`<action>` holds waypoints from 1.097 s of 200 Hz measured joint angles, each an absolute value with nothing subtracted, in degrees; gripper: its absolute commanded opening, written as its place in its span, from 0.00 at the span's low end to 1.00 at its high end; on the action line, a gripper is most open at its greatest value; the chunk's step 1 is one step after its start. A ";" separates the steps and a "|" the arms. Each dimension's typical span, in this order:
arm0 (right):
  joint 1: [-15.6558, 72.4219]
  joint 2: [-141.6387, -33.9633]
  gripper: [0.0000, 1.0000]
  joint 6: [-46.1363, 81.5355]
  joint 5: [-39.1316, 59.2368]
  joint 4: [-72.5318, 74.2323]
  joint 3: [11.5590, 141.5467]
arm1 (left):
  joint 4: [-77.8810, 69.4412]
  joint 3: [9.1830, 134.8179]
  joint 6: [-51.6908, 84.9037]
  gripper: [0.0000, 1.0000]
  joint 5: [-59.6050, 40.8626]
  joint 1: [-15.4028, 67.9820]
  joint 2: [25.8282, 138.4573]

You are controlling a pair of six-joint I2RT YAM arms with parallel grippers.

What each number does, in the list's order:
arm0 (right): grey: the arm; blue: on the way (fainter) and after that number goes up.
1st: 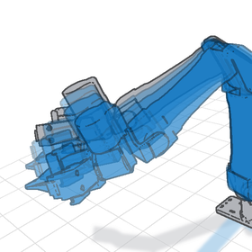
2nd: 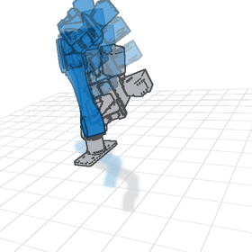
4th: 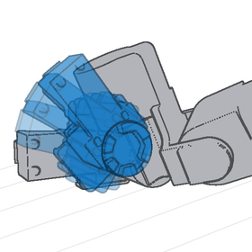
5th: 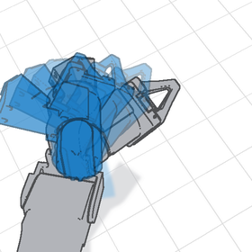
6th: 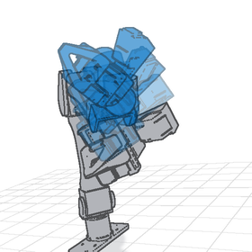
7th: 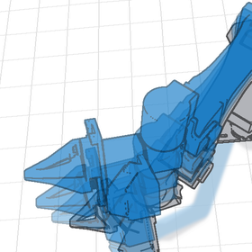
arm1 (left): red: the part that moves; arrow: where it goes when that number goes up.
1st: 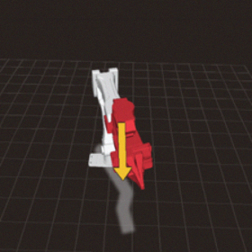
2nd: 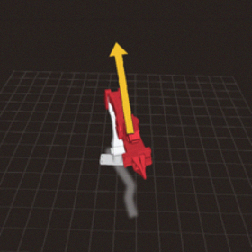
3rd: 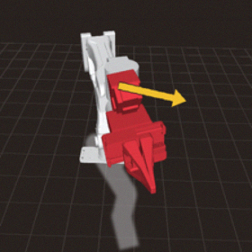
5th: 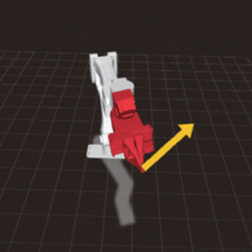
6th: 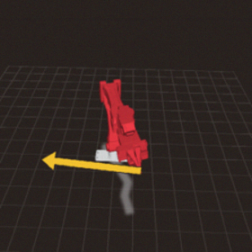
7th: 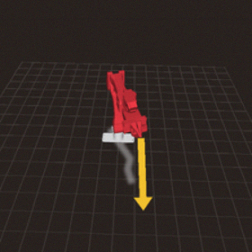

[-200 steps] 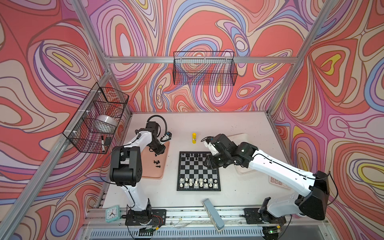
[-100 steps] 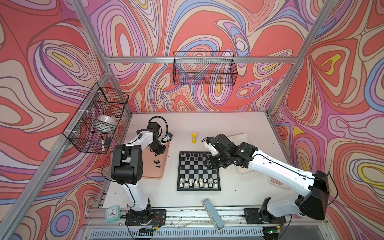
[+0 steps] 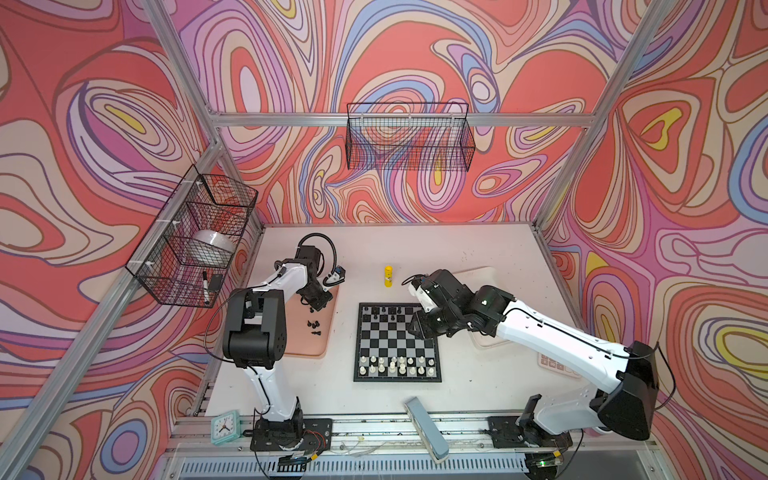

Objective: Set up the chess pieces on the board

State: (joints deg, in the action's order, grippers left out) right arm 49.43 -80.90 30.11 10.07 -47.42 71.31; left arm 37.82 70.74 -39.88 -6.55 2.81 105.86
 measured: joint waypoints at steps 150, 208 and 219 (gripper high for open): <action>49.43 -81.60 0.28 29.87 9.82 -47.16 70.96 | 38.85 71.68 -40.49 0.09 -4.38 3.07 105.08; 49.43 -81.60 0.28 29.67 9.65 -47.09 70.96 | 41.32 74.65 -40.47 0.09 -4.21 3.07 103.07; 49.43 -81.60 0.28 29.65 9.63 -47.09 70.96 | 42.02 75.29 -40.45 0.09 -4.23 3.07 102.48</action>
